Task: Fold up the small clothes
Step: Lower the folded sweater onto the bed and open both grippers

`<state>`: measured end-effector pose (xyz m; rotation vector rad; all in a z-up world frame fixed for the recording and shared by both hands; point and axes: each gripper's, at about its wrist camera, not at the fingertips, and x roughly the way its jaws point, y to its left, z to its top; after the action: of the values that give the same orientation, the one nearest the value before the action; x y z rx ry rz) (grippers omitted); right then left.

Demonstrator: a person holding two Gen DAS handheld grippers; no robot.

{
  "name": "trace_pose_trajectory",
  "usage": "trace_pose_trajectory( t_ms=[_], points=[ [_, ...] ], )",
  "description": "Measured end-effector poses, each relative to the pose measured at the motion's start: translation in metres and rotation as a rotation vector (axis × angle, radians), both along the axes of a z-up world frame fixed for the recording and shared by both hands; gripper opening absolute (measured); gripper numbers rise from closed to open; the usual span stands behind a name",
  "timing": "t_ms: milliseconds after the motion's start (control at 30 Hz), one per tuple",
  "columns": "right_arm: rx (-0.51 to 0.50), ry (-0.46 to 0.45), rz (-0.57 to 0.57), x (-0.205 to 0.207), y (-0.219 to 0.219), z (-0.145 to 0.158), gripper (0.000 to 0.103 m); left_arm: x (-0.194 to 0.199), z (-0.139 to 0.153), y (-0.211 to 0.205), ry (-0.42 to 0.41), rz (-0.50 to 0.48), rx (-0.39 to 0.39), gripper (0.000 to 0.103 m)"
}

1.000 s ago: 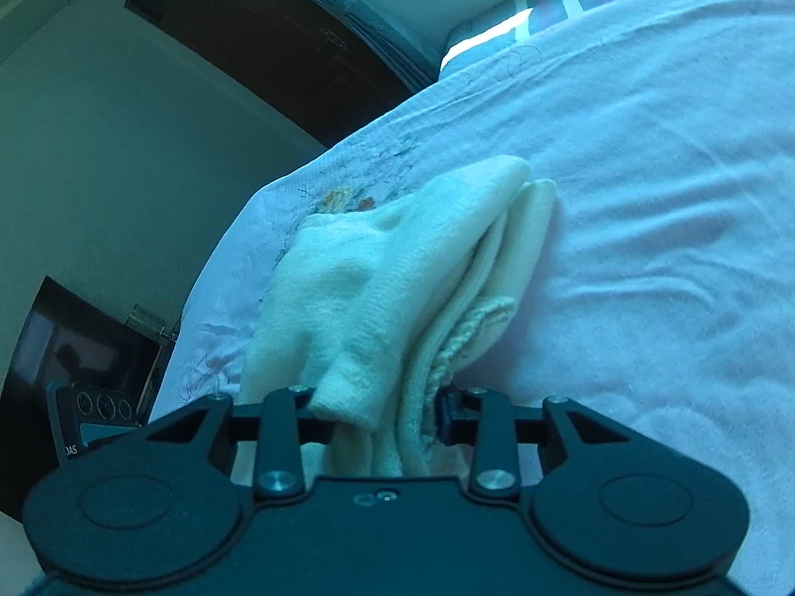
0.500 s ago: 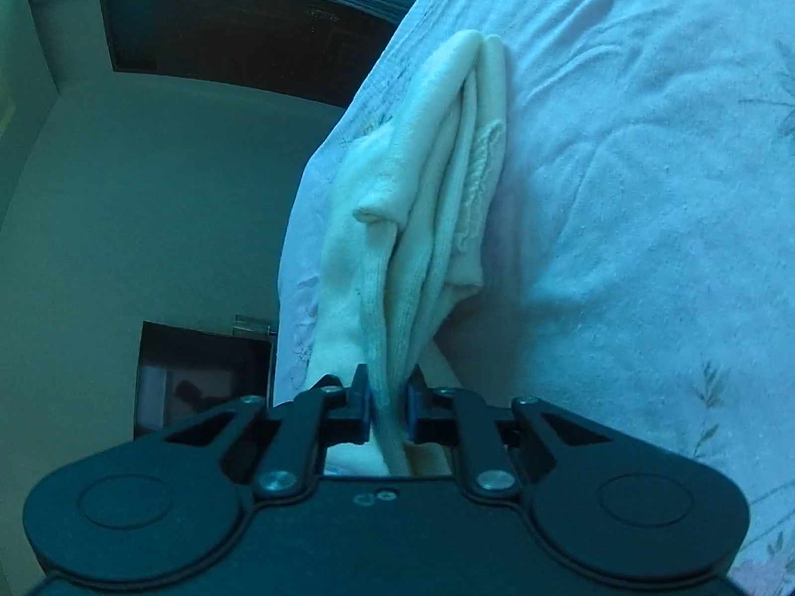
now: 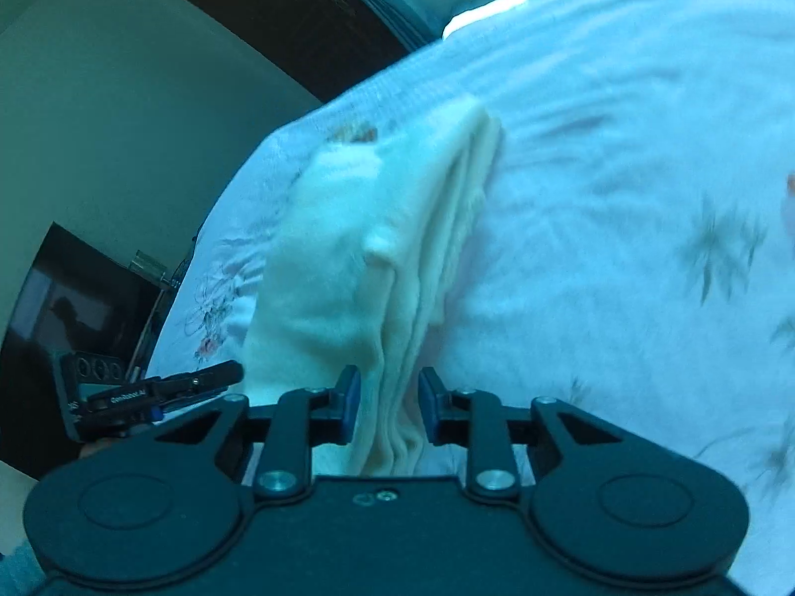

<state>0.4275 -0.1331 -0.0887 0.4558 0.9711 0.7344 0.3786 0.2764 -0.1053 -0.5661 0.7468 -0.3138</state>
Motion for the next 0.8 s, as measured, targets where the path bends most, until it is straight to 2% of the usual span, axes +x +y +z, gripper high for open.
trace_pose_trajectory(
  t_ms=[33,100,167,200,267,333,367,467,500,533,567,600,667,800],
  points=[
    [-0.019,-0.054,-0.011,0.007,0.004,0.007,0.023,0.008,0.010,-0.003,-0.031,0.011,0.023,0.039],
    [-0.056,-0.156,-0.025,0.024,0.018,0.020,0.018,0.037,0.027,-0.014,-0.104,0.007,0.038,0.039],
    [-0.090,-0.219,-0.024,0.044,0.037,0.027,0.016,0.071,0.035,-0.029,-0.140,-0.020,0.076,0.039],
    [-0.113,-0.235,-0.024,0.050,0.045,0.028,0.016,0.087,0.035,-0.036,-0.144,-0.025,0.093,0.039],
    [-0.186,-0.247,-0.009,0.065,0.061,0.022,0.016,0.116,0.026,-0.046,-0.093,-0.036,0.109,0.039],
    [-0.267,-0.217,0.011,0.075,0.072,0.010,0.015,0.131,0.014,-0.056,-0.050,-0.038,0.187,0.039],
    [-0.288,-0.210,0.022,0.078,0.080,0.000,0.014,0.131,0.011,-0.058,-0.063,-0.035,0.197,0.039],
    [-0.286,-0.222,0.008,0.071,0.079,0.006,0.016,0.118,0.023,-0.059,-0.080,-0.009,0.204,0.039],
    [-0.288,-0.237,-0.004,0.065,0.077,0.013,0.028,0.105,0.028,-0.059,-0.098,0.011,0.227,0.039],
    [-0.285,-0.264,-0.019,0.058,0.075,0.019,0.037,0.092,0.034,-0.059,-0.121,0.027,0.268,0.049],
    [-0.286,-0.297,-0.039,0.048,0.071,0.025,0.060,0.074,0.039,-0.060,-0.146,0.055,0.336,0.076],
    [-0.295,-0.317,-0.056,0.041,0.069,0.029,0.070,0.059,0.043,-0.062,-0.166,0.090,0.402,0.086],
    [-0.283,-0.326,-0.079,0.025,0.060,0.035,0.068,0.033,0.049,-0.067,-0.190,0.107,0.471,0.088],
    [-0.295,-0.325,-0.102,-0.016,0.051,0.044,0.071,-0.016,0.062,-0.084,-0.159,0.131,0.543,0.088]
  ],
)
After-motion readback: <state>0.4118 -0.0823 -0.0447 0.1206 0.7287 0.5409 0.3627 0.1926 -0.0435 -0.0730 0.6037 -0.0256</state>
